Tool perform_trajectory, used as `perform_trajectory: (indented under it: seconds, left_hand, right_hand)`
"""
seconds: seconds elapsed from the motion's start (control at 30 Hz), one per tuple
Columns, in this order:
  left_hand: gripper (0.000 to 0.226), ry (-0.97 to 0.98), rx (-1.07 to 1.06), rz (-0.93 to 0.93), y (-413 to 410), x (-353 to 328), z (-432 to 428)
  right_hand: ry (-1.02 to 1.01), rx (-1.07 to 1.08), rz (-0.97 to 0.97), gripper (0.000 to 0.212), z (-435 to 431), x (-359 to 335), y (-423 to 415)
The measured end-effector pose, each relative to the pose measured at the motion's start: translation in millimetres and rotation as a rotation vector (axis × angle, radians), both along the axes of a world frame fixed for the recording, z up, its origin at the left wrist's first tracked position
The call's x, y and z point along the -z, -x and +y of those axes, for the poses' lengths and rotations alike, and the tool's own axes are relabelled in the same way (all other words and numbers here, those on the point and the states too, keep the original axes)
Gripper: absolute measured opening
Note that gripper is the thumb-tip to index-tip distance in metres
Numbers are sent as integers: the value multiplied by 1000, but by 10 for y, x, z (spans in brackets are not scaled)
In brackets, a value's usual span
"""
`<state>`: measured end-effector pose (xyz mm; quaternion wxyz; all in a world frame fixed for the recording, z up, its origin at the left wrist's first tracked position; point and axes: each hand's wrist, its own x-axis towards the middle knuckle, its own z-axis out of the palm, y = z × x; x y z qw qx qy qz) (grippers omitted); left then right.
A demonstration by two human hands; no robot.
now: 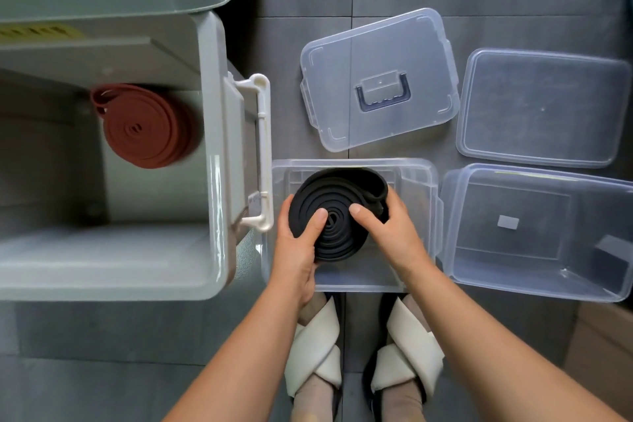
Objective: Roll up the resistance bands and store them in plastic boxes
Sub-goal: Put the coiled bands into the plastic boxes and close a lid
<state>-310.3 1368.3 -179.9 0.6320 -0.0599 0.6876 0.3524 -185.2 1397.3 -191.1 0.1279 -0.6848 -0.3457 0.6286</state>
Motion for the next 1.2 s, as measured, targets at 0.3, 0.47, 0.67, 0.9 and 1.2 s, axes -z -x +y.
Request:
perform_trajectory:
  seconds: [0.3,0.47,0.67,0.9,1.2]
  left_hand:
    - [84,63,177,187,2,-43,1]
    - [69,47,576,452,-17,-418,14]
    - [65,-46,925,573,86,-881,-98]
    - [60,-52,1013,507,200,-912,-49]
    - [53,-119,1089,534,35,-1484,-199]
  right_hand:
    - [41,-108,-135,92,32,-160,11]
    - [31,-198,-217,78,-137,-543,-40]
    - [220,-547,-252,62,-358,-957,-179]
    - [189,-695,-330,47,-452,-1047,-56]
    - [-45,-144,-292,43,-554,-1504,-335]
